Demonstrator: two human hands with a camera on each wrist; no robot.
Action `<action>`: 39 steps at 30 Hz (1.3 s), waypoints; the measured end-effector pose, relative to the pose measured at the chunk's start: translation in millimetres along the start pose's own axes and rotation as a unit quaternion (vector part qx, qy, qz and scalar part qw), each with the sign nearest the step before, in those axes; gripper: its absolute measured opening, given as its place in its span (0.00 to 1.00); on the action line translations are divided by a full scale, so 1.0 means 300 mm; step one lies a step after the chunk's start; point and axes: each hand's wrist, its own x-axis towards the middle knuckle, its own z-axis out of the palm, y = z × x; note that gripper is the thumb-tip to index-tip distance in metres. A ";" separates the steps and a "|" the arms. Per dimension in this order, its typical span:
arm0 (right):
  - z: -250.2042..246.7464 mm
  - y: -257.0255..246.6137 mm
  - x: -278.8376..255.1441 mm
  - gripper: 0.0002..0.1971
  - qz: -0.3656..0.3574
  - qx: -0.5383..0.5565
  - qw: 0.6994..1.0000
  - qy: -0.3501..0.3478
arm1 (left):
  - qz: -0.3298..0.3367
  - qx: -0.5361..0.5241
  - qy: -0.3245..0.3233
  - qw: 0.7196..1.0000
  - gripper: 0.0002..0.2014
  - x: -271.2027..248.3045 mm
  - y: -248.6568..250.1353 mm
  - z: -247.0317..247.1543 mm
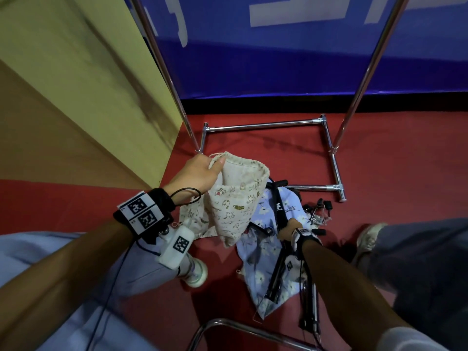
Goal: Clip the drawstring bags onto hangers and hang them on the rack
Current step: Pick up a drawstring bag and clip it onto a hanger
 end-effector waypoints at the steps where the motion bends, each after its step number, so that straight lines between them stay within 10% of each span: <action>1: 0.006 0.005 0.020 0.14 -0.003 0.036 0.999 0.003 | 0.002 0.005 0.001 1.000 0.26 -0.001 -0.001 -0.004; 4: -0.014 -0.003 0.042 0.28 -0.002 0.157 0.987 -0.030 | -0.006 0.045 0.003 0.999 0.26 0.004 -0.013 -0.010; 10: -0.166 -0.139 -0.148 0.15 -0.092 0.426 0.895 0.102 | 0.021 0.083 0.000 0.996 0.25 -0.012 -0.017 -0.025; 22: -0.921 -0.630 -0.750 0.27 -0.351 0.522 0.764 0.143 | 0.003 0.055 -0.016 0.998 0.25 -0.093 0.040 -0.087; 39: -0.798 -0.558 -0.897 0.25 -0.433 0.451 0.766 0.149 | 0.109 -0.079 -0.066 0.989 0.23 -0.163 0.143 -0.017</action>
